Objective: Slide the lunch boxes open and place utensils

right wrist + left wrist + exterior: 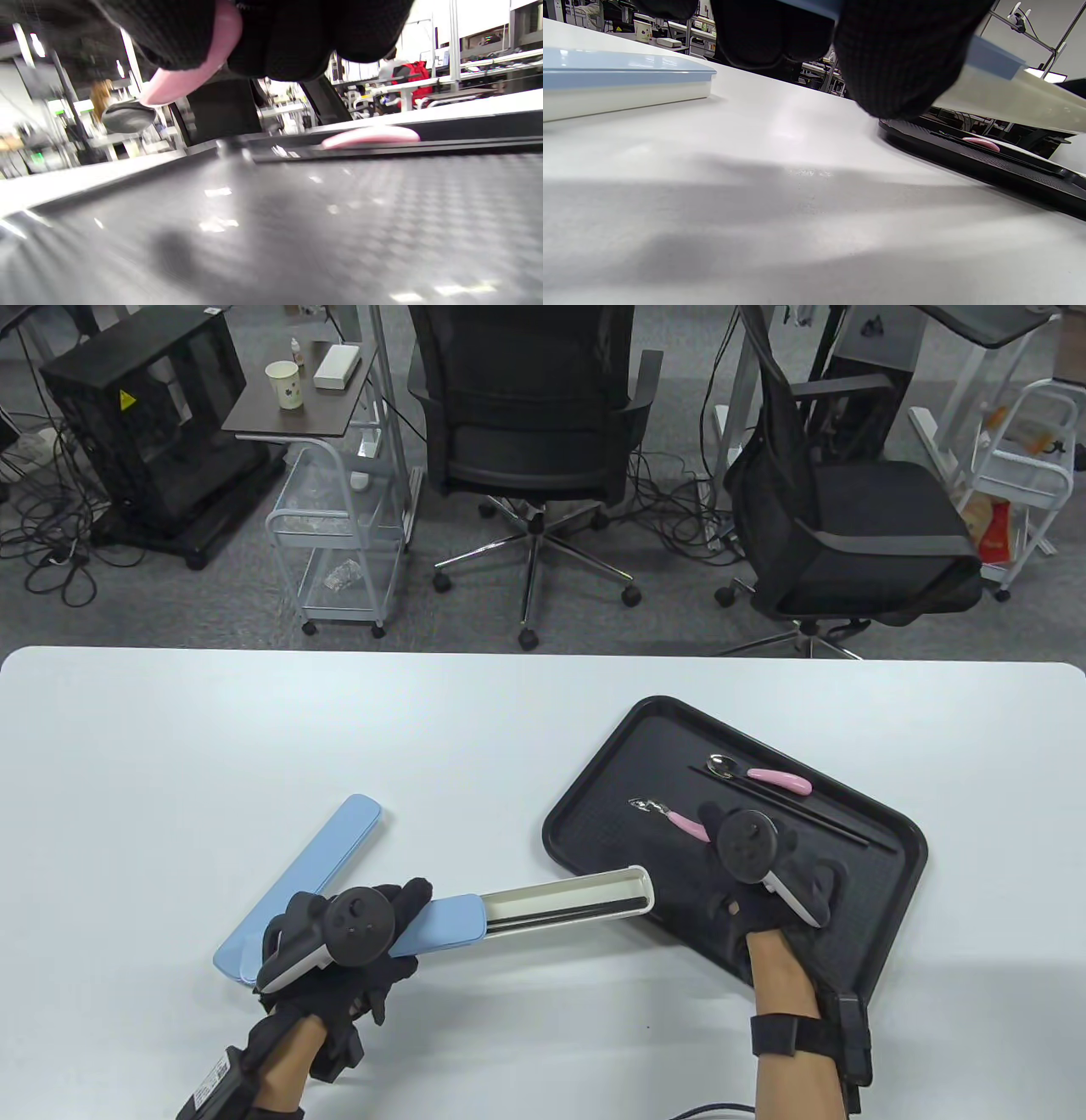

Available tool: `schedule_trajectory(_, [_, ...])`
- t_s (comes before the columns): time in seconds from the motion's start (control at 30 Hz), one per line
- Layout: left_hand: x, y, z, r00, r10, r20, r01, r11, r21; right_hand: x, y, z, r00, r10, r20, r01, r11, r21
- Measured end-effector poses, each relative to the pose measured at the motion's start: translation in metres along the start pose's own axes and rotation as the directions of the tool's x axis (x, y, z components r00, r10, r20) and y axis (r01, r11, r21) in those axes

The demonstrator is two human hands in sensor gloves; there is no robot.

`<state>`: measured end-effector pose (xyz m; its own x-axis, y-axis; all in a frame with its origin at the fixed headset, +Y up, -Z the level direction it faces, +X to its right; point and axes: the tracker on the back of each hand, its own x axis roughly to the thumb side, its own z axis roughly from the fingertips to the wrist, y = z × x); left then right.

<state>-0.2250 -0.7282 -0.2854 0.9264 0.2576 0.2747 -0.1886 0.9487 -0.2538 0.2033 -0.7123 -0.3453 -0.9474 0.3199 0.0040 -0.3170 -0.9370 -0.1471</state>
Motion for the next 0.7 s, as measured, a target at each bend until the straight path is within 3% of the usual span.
schedule_trajectory(0.17, [0.000, 0.000, 0.000, 1.000, -0.004, 0.001, 0.004, 1.000, 0.001, 0.015, -0.028, 0.031, 0.982, -0.144, 0.123, 0.155, 0.984, -0.083])
schedule_trajectory(0.23, [0.000, -0.001, 0.000, 1.000, -0.005, 0.001, 0.005, 1.000, 0.000, 0.026, -0.034, 0.042, 0.956, -0.206, 0.209, 0.221, 0.974, -0.052])
schedule_trajectory(0.4, [0.001, -0.002, 0.000, 1.000, -0.015, -0.001, 0.015, 1.000, -0.001, 0.052, -0.033, 0.056, 0.917, -0.185, 0.354, 0.189, 0.982, 0.025])
schedule_trajectory(0.53, [0.006, -0.001, 0.004, 0.999, -0.039, 0.001, 0.039, 0.999, 0.002, 0.061, -0.025, 0.057, 0.893, -0.201, 0.403, 0.167, 0.979, 0.118])
schedule_trajectory(0.7, [0.013, 0.000, 0.006, 0.998, -0.055, 0.022, 0.054, 0.998, 0.015, 0.070, -0.017, 0.062, 0.894, -0.150, 0.422, 0.102, 0.986, 0.134])
